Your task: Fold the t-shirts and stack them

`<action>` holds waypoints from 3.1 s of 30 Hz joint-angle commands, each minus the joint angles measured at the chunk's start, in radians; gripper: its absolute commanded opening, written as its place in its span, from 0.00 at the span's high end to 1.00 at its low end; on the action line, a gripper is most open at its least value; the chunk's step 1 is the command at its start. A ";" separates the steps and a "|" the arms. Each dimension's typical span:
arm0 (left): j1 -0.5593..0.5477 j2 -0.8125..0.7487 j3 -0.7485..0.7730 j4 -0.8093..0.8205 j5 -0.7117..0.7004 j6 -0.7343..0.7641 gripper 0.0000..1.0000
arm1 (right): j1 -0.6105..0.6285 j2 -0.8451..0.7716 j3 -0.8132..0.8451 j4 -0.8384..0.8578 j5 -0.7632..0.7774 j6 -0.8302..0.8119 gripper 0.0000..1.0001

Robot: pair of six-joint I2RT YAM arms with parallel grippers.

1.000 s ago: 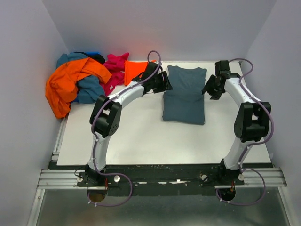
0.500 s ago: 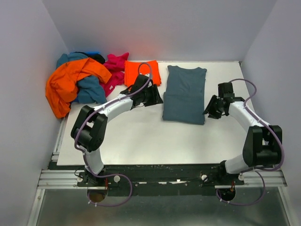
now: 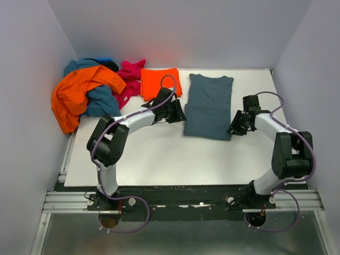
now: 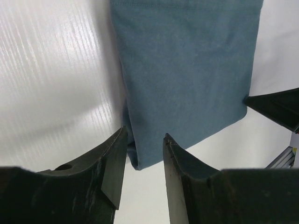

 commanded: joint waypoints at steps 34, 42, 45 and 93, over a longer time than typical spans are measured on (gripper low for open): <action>-0.078 0.033 -0.093 0.059 0.067 -0.015 0.60 | -0.005 -0.062 -0.149 0.028 -0.030 0.005 0.90; -0.086 0.093 -0.092 0.082 0.098 -0.021 0.74 | -0.006 -0.067 -0.151 0.024 -0.036 0.007 0.99; -0.086 0.087 -0.111 0.082 0.112 -0.003 0.96 | -0.005 -0.073 -0.160 0.019 -0.047 0.007 0.99; 0.023 0.044 0.031 0.047 -0.058 0.137 0.47 | 0.011 0.059 0.071 0.133 0.005 -0.042 0.63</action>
